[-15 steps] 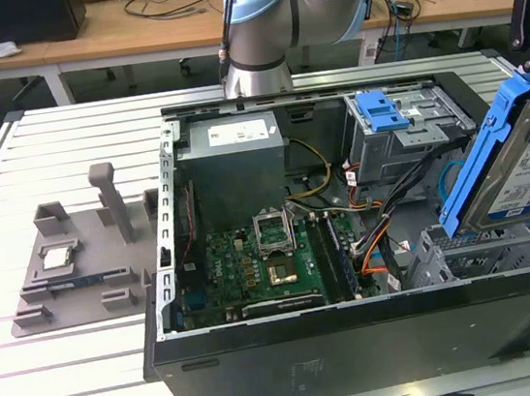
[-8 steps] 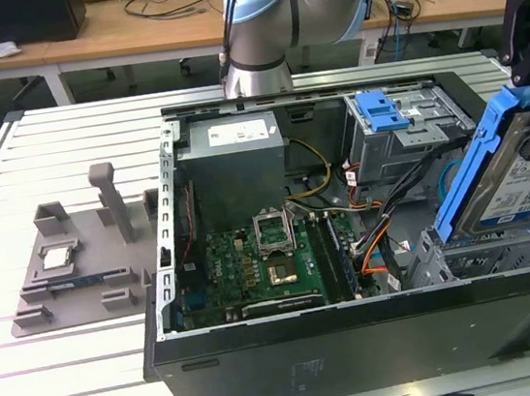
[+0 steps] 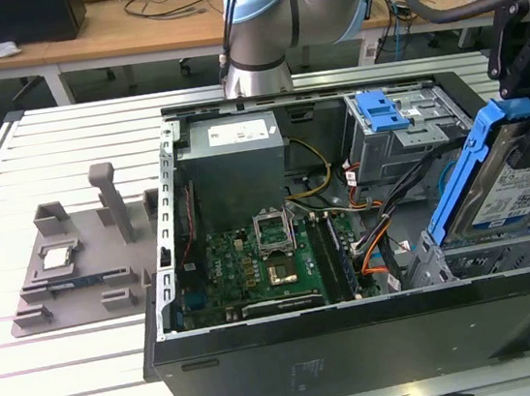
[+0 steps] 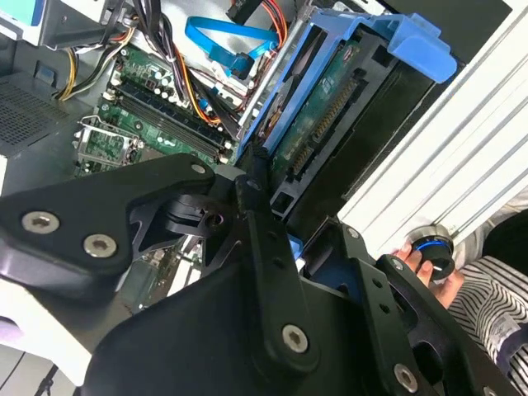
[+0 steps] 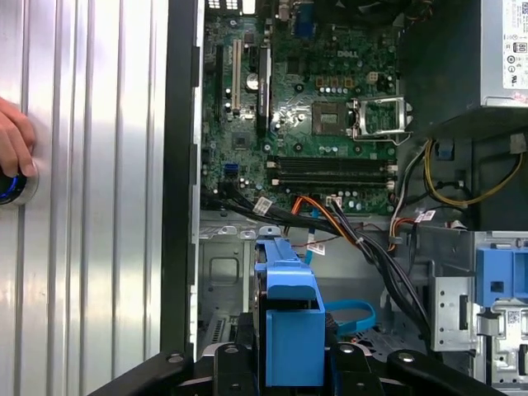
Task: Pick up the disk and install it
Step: 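Insert the disk into the insertion slot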
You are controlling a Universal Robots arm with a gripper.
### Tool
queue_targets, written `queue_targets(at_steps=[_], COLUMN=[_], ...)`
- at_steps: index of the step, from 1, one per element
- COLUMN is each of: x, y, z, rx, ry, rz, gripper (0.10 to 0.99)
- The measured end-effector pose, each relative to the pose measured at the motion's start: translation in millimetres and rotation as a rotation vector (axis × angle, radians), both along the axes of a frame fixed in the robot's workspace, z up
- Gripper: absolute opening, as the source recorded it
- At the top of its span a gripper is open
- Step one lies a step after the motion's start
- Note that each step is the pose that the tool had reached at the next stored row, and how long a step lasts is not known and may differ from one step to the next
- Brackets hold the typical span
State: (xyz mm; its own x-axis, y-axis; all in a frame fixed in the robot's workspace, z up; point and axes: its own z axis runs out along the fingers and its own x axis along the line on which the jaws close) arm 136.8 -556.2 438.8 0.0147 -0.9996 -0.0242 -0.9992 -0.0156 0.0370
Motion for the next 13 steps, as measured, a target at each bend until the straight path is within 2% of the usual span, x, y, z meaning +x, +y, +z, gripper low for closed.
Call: queue_targets(at_steps=[5, 10, 13], x=[-0.2, -4.2, -4.3], y=[0.1, -0.1, 0.0], z=[-6.1, -6.2, -9.4], rx=[0.0, -0.002, -0.002], ry=[-0.0006, -0.0015, -0.0016], rz=[-0.001, -0.005, -0.013], gripper=[0.369, 0.369, 0.369])
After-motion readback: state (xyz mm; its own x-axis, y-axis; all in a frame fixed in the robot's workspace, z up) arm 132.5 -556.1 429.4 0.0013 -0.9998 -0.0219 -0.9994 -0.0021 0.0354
